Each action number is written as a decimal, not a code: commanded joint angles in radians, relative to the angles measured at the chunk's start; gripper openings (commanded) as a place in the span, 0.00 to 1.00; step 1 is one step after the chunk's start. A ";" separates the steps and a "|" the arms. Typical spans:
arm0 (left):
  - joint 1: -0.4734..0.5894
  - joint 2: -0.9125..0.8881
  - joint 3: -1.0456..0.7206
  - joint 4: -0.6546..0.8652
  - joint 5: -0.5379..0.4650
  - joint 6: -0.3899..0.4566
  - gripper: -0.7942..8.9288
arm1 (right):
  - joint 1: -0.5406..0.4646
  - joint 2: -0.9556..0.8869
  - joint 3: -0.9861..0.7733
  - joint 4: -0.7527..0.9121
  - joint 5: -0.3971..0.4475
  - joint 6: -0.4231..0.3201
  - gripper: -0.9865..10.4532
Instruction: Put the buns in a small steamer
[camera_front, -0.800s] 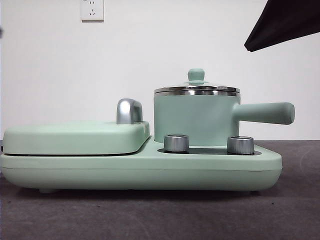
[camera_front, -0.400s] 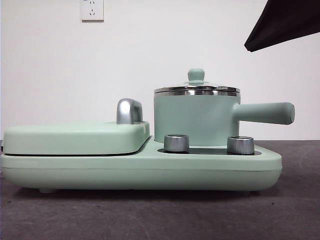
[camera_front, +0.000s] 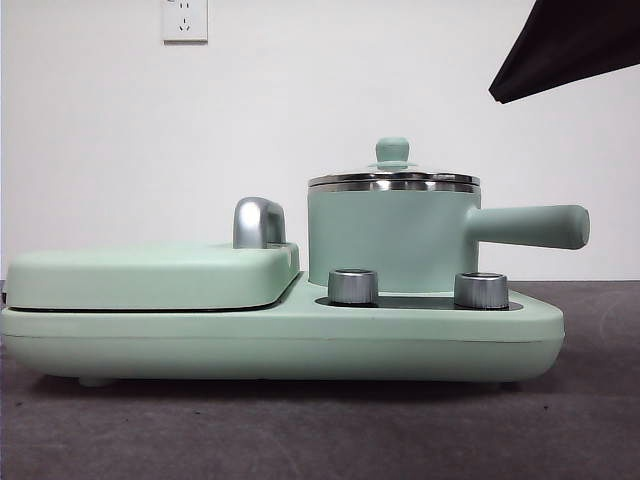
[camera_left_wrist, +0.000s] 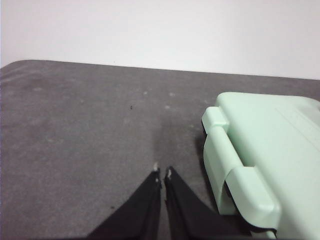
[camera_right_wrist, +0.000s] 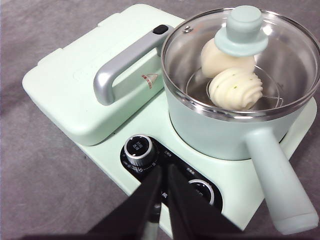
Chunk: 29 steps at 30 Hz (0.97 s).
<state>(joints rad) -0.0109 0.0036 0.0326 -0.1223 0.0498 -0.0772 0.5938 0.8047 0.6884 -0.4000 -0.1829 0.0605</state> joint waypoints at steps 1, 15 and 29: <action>0.000 0.000 -0.019 0.011 -0.002 0.008 0.10 | 0.007 0.003 0.006 0.011 -0.001 0.011 0.10; 0.000 0.000 -0.019 0.011 -0.002 0.008 0.10 | 0.007 0.003 0.006 0.012 0.002 -0.009 0.10; 0.000 0.000 -0.019 0.011 -0.002 0.008 0.10 | -0.263 -0.332 -0.166 0.011 0.087 -0.115 0.10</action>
<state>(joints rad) -0.0109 0.0036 0.0326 -0.1230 0.0498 -0.0772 0.3405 0.4927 0.5297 -0.3996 -0.1017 -0.0376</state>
